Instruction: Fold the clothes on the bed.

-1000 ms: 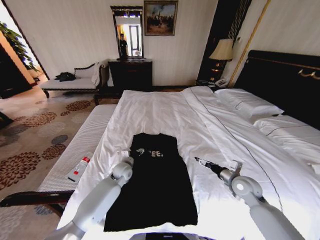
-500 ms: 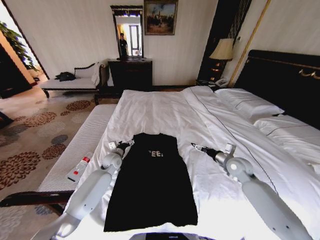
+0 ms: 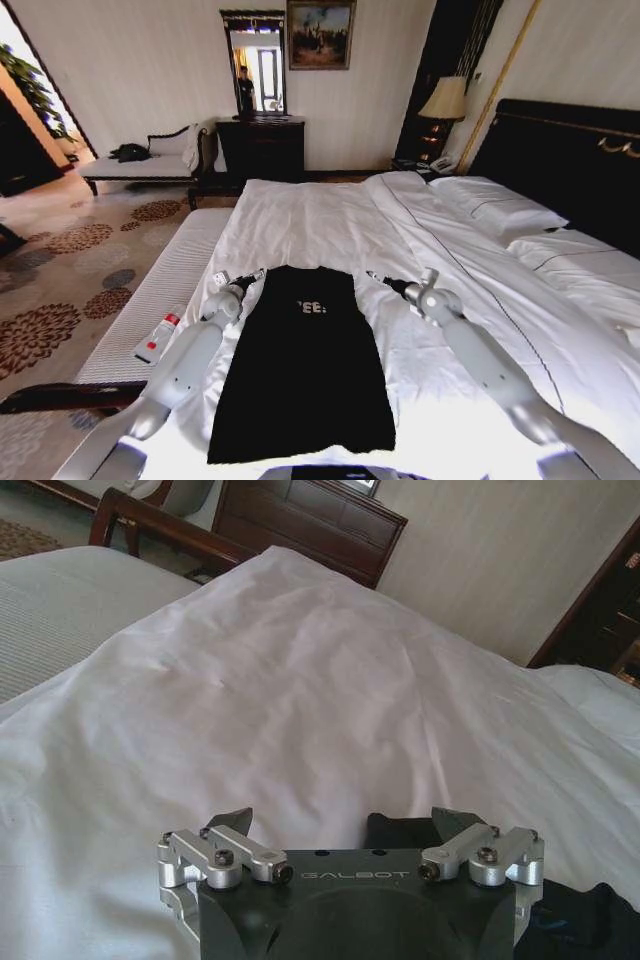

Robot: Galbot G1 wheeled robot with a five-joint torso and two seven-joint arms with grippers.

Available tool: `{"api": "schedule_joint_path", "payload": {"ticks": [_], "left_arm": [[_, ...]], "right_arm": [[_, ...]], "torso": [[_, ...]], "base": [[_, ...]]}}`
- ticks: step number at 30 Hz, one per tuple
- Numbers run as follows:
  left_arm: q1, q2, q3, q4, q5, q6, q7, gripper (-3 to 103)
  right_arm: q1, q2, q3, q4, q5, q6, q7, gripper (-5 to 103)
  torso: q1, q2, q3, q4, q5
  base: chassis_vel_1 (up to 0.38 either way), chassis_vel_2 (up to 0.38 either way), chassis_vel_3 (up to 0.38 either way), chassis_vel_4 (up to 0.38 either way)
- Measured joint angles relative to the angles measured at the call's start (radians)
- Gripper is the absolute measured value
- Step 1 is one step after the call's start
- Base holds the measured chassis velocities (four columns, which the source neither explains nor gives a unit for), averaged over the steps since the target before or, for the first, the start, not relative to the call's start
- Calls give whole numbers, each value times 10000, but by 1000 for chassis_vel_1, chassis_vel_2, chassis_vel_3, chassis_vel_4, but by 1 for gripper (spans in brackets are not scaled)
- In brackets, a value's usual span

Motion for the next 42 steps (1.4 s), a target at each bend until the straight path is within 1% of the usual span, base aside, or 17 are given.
{"api": "schedule_joint_path", "payload": {"ticks": [1, 2, 4, 9, 16, 18, 19, 21, 26, 30, 36, 42], "left_arm": [[48, 80, -5, -101, -60, 0, 2, 100], [48, 80, -5, -101, -60, 0, 2, 100], [198, 272, -27, -341, -156, -2, 2, 100], [340, 487, -17, -595, -229, -16, -5, 100], [567, 684, -62, -886, -258, -37, -25, 100], [610, 742, -79, -952, -279, -43, -33, 100], [639, 794, -83, -1021, -311, -46, -58, 100], [648, 814, -83, -1049, -323, -48, -77, 100], [682, 941, -86, -1197, -413, -52, -168, 100], [701, 1008, -134, -1273, -448, -54, -175, 100], [746, 1087, -187, -1357, -480, -62, -178, 100], [766, 1111, -202, -1386, -495, -65, -177, 100]], "right_arm": [[152, 150, -29, -301, -53, 40, -87, 100], [152, 150, -29, -301, -53, 40, -87, 100], [381, 482, -52, -877, -222, 122, -289, 100], [549, 875, 101, -1513, -389, 240, -538, 100], [506, 1204, 201, -1556, -372, 276, -706, 100], [524, 1325, 209, -1576, -215, 268, -710, 100], [584, 1474, 221, -1639, 30, 221, -711, 100], [619, 1551, 221, -1691, 79, 207, -721, 100], [850, 2010, 114, -2211, -105, 189, -926, 100], [986, 2205, -14, -2538, -422, 204, -1058, 100], [1299, 2531, 55, -3228, -614, 233, -1136, 100], [1330, 2611, 66, -3438, -820, 239, -1309, 100]], "torso": [[-1, 1, -2, -3, 1], [-1, 1, -2, -3, 1], [-5, 0, -3, 3, 3], [-4, 0, -3, 2, 0], [-5, 1, -3, -1, 3], [-5, 3, -3, -1, 1], [-5, 3, -3, 2, 0], [-5, 3, -3, 3, 0], [-4, 3, -3, 1, 3], [-4, 3, -3, 2, 3], [-4, 3, -2, 2, 2], [-4, 3, -3, 0, 1]], "base": [[0, 0, 0, 0], [0, 0, 0, 0], [0, 0, 0, 0], [0, 0, 0, 0], [0, 0, 0, 0], [0, 0, 0, 0], [0, 0, 0, 0], [0, 0, 0, 0], [0, 0, 0, 0], [0, 0, 0, 0], [0, 0, 0, 0], [0, 0, 0, 0]]}}
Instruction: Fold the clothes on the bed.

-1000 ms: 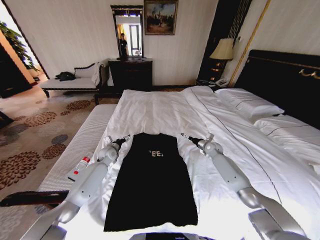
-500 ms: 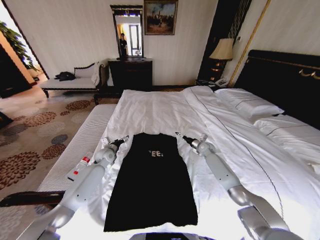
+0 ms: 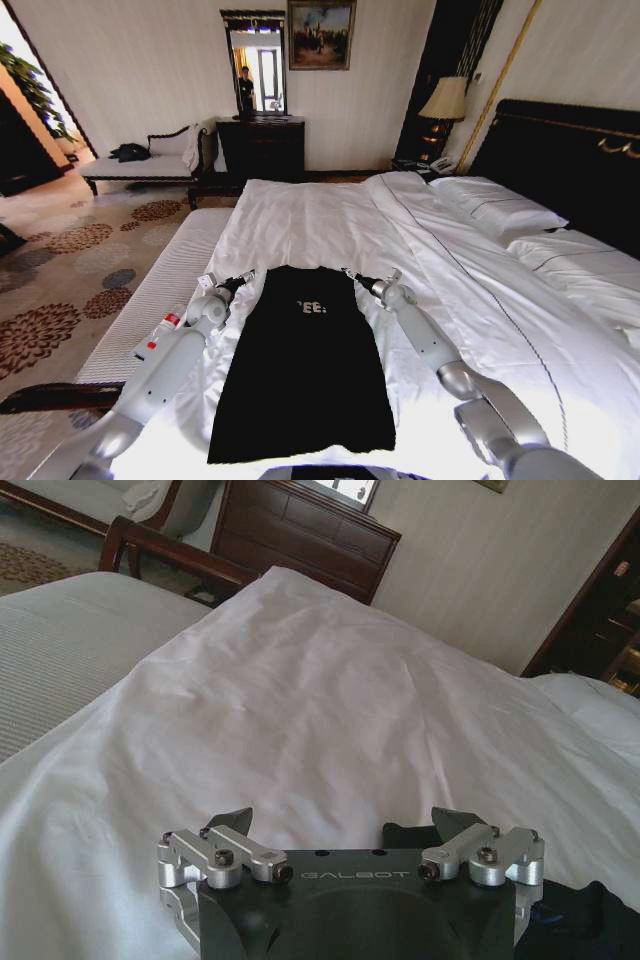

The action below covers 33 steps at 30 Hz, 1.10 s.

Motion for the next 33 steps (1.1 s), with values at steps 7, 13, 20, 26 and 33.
{"api": "schedule_joint_path", "payload": {"ticks": [7, 13, 20, 26, 33], "left_arm": [[-56, 14, 26, -32, -41, -3, 6, 100], [-77, -32, 59, -7, -38, -3, 32, 100], [-79, -26, 34, 43, -32, -3, 75, 100], [-137, -168, 30, 220, 10, 5, 140, 100], [-335, -403, 112, 607, 15, 66, 186, 100]], "right_arm": [[149, 167, 135, -756, -453, 83, -228, 101], [406, 448, 204, -1358, -792, 128, -501, 78], [502, 535, 217, -1579, -902, 180, -554, 56], [428, 520, 220, -1509, -889, 190, -509, 29], [387, 525, 186, -1408, -857, 190, -458, 8]], "torso": [[0, 0, 0, -1, 2], [0, 0, 0, 1, 2], [0, 0, 0, 1, 1], [0, 0, 0, 0, 2], [0, 0, 0, 1, 2]], "base": [[0, 0, 0, 0], [0, 0, 0, 0], [0, 0, 0, 0], [0, 0, 0, 0], [0, 0, 0, 0]]}}
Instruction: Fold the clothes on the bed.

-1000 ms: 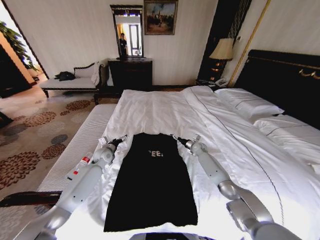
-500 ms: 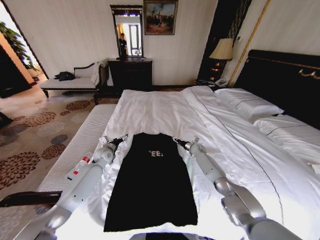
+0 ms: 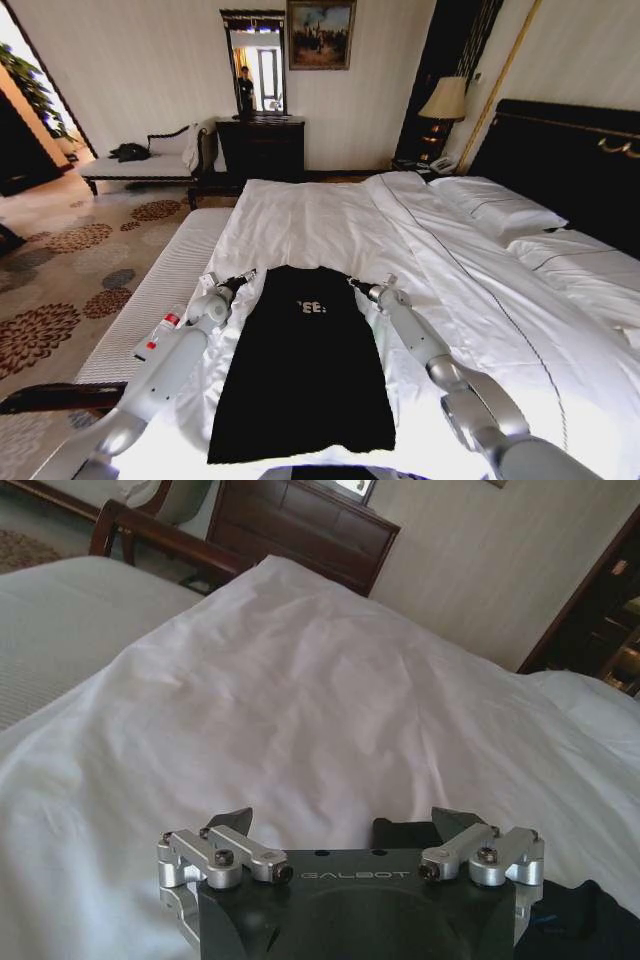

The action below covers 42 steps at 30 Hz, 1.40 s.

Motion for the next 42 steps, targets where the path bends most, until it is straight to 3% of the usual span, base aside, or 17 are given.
{"api": "schedule_joint_path", "payload": {"ticks": [1, 8, 15, 19, 21, 24, 34, 42], "left_arm": [[-82, -121, 15, 206, 0, 12, 3, 100], [-429, -602, 173, 1058, 207, -12, 141, 100], [-1263, -1408, 400, 2832, 1044, -354, 1038, 100], [-1675, -1615, 784, 3294, 1215, -471, 1634, 100], [-1694, -1627, 804, 3317, 1224, -475, 1657, 100], [-2089, -2122, 935, 3946, 1443, -552, 1934, 100], [-2656, -3047, 861, 5353, 1974, -647, 2239, 100], [-2787, -3208, 540, 5761, 2062, -662, 2249, 99]], "right_arm": [[-14, -1, -29, 38, 6, 0, 17, 3], [-51, -42, -104, 158, 60, -8, 99, 1], [-25, -38, -74, 183, 121, -37, 185, 1], [-122, -79, -75, 244, 124, -40, 209, 1], [-128, -81, -73, 249, 124, -40, 210, 1], [-185, -141, -47, 270, 124, -40, 217, 1], [-169, -147, -2, 153, 109, -37, 210, 1], [-154, -133, 21, 116, 77, -25, 187, 1]], "torso": [[0, 0, 0, 0, 0], [0, 0, 1, -1, 0], [1, 0, 1, 1, 0], [1, 0, 0, -1, 2], [1, 0, 1, -1, 2], [1, 0, -1, 0, 1], [1, 0, 0, 0, 1], [1, -1, 0, 0, 1]], "base": [[0, 0, 0, 0], [0, 0, 0, 0], [0, 0, 0, 0], [0, 0, 0, 0], [0, 0, 0, 0], [0, 0, 0, 0], [0, 0, 0, 0], [0, 0, 0, 0]]}}
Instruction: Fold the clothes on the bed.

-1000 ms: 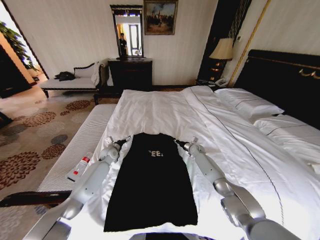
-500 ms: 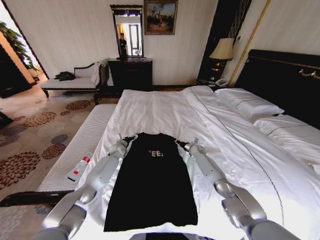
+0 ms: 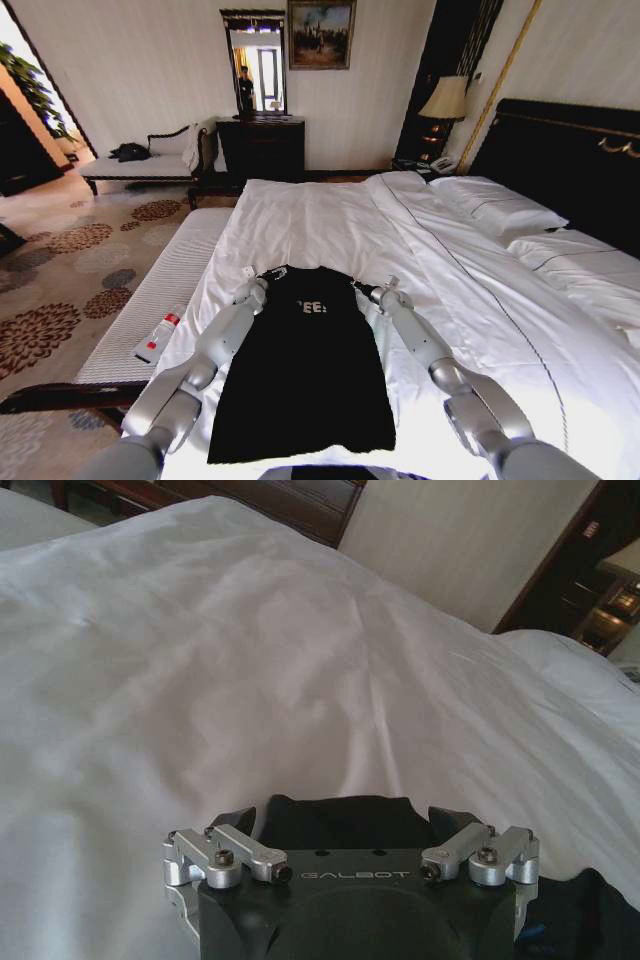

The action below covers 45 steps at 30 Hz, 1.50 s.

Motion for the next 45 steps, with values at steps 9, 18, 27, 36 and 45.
{"api": "schedule_joint_path", "payload": {"ticks": [9, 18, 27, 36, 45], "left_arm": [[-139, -80, -42, 325, 1, 14, 48, 99], [-400, -613, -212, 1053, 145, 104, 62, 98], [-444, -578, -293, 1200, 157, 204, -43, 74], [-459, -626, -276, 1179, 166, 206, -113, 41], [-472, -639, -256, 1191, 171, 171, -122, 8]], "right_arm": [[21, 30, 6, -23, -29, 22, -17, 1], [-54, -84, -13, 65, -30, 30, -18, 1], [-49, -94, -33, 101, -21, 23, 4, 1], [-78, -79, -34, 132, -29, 23, 9, 1], [-94, -90, -20, 133, -36, 23, -1, 1]], "torso": [[-1, 0, 0, 2, -1], [-1, 0, 0, -1, -1], [-1, 0, 1, 0, -1], [-2, 0, 0, 0, -1], [-1, 0, 0, -1, -2]], "base": [[0, 0, 0, 0], [0, 0, 0, 0], [0, 0, 0, 0], [0, 0, 0, 0], [0, 0, 0, 0]]}}
